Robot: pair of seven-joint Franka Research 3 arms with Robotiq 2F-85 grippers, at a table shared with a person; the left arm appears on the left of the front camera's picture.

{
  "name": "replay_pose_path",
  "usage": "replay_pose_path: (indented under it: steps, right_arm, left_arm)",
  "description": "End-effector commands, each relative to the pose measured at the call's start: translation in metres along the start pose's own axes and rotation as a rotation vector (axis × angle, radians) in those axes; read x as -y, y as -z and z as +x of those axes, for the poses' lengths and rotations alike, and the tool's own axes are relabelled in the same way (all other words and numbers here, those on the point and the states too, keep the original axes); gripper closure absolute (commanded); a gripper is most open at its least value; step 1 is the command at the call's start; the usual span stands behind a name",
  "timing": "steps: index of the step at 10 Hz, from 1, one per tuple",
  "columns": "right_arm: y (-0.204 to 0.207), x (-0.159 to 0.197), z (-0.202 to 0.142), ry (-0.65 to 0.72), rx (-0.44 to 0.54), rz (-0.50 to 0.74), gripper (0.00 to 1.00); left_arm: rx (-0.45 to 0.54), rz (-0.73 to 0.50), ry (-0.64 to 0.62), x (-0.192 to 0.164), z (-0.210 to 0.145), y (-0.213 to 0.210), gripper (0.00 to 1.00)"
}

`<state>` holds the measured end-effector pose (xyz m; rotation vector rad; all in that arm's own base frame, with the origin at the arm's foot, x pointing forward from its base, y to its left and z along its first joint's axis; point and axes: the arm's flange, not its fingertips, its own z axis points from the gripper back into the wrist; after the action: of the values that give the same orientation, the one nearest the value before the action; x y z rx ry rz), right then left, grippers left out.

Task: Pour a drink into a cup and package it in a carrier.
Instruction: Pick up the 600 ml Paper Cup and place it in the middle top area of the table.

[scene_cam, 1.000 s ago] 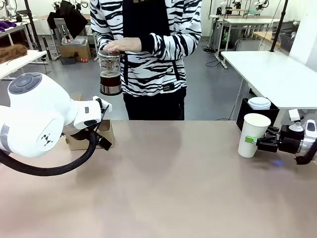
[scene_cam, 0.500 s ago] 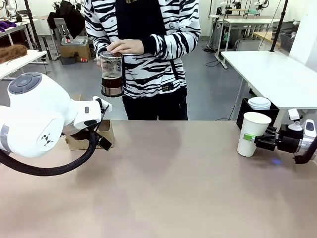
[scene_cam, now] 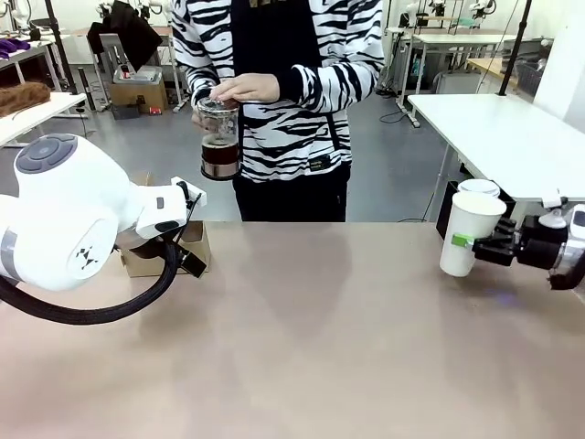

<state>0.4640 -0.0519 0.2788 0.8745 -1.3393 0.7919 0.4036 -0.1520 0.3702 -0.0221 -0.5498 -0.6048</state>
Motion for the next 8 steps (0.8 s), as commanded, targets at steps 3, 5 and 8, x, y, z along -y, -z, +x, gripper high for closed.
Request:
replay_pose_path:
  steps: [3, 5, 8]
  right_arm:
    - [0.077, -0.029, 0.085, 0.012, -0.067, 0.004, 0.2]
    - [0.141, -0.015, 0.09, 0.03, -0.081, -0.021, 0.2]
    - [0.224, 0.015, 0.057, 0.068, -0.075, -0.056, 0.2]
  left_arm:
    - [0.001, -0.001, 0.0, 0.0, 0.0, 0.0, 0.0]
    - [0.001, -0.001, 0.0, 0.0, 0.0, 0.0, 0.0]
    - [0.001, -0.001, 0.0, 0.0, 0.0, 0.0, 0.0]
